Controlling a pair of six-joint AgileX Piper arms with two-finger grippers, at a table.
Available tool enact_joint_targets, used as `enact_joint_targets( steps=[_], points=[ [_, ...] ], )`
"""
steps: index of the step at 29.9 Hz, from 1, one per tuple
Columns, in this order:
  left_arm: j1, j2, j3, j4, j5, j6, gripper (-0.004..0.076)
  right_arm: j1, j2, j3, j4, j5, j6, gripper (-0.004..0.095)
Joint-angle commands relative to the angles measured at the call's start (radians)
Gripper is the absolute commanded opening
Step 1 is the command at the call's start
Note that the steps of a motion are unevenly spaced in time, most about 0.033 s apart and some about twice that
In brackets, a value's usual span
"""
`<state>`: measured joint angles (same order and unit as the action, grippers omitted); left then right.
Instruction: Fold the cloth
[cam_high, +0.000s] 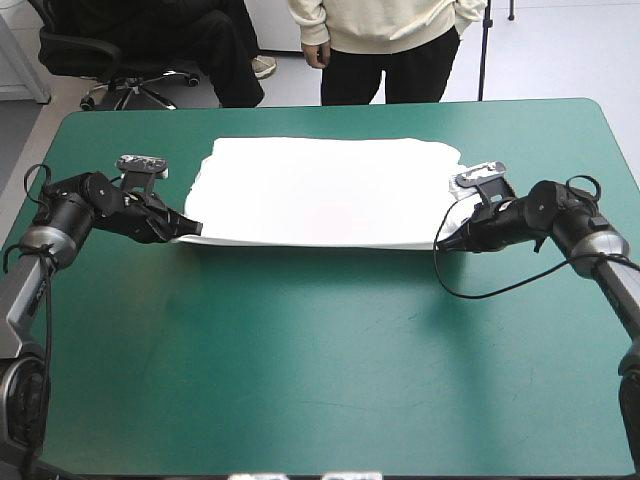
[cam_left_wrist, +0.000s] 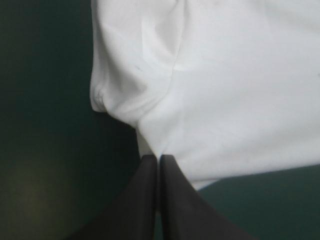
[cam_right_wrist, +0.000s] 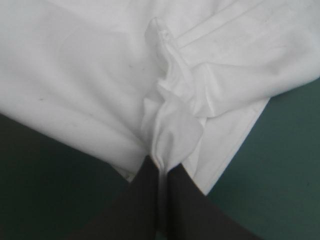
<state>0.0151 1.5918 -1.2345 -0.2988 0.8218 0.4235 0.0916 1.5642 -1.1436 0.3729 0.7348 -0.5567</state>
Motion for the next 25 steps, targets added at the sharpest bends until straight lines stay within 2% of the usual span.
enact_joint_targets(
  steps=[1, 5, 18, 25],
  points=[
    [0.005, -0.079, 0.022, 0.006, 0.035, -0.014, -0.0017, -0.013, -0.1, 0.042, -0.053, 0.017, 0.062, -0.0017],
    [0.005, -0.126, 0.11, 0.023, 0.062, -0.025, -0.0017, -0.013, -0.176, 0.118, -0.107, 0.087, 0.099, -0.0017],
    [0.005, -0.336, 0.411, 0.028, 0.06, -0.06, -0.0017, -0.011, -0.397, 0.339, -0.124, 0.172, 0.154, -0.0017],
    [0.005, -0.366, 0.467, 0.026, 0.058, -0.06, -0.0017, -0.011, -0.407, 0.423, -0.115, 0.127, 0.163, -0.0016]
  ],
)
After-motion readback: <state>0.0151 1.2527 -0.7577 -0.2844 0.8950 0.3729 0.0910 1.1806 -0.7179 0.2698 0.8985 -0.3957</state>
